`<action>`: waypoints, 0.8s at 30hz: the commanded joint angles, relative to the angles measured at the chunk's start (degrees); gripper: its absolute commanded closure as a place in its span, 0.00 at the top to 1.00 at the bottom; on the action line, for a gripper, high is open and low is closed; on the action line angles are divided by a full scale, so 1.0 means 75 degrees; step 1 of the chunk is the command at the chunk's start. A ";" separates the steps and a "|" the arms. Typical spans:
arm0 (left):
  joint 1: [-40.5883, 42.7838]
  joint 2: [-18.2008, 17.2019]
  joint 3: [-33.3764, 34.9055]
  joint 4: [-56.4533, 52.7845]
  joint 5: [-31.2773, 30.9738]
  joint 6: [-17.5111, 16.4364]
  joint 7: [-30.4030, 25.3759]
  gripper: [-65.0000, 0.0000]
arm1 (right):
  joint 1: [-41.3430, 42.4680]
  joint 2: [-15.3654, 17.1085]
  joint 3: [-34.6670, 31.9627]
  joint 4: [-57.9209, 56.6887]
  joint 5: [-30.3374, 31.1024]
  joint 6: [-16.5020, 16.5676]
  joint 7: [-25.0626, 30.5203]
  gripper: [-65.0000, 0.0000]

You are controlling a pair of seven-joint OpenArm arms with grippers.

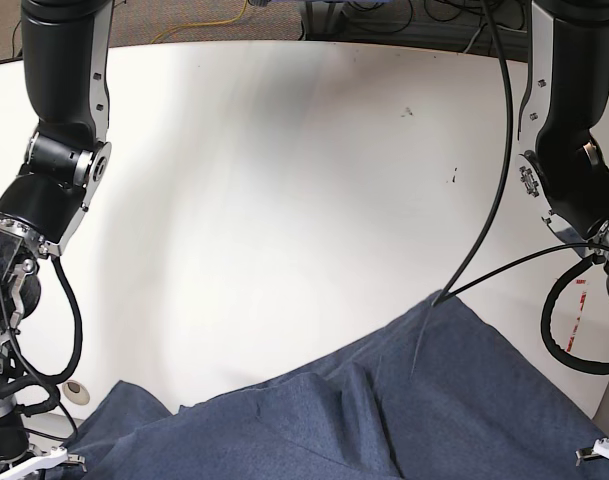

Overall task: Layout the t-shirt on the table in an organized manner, then fold the t-shirt properly
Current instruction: 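Lift the shirt with both grippers and pull it toward the robot, then lay the stretched shirt flat on the table with both grippers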

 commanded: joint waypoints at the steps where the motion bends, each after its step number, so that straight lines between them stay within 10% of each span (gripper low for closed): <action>1: -0.0273 -0.0101 -0.0011 -0.0020 0.0046 0.0068 -0.0267 0.00 | 0.0251 0.0118 0.0037 0.0117 -0.0042 -0.0085 0.0198 0.00; 24: 0.3455 -0.0054 -0.0082 0.1164 0.0011 0.0045 -0.0267 0.00 | -0.4086 -0.0644 0.1174 0.1629 -0.0042 -0.0014 0.0257 0.00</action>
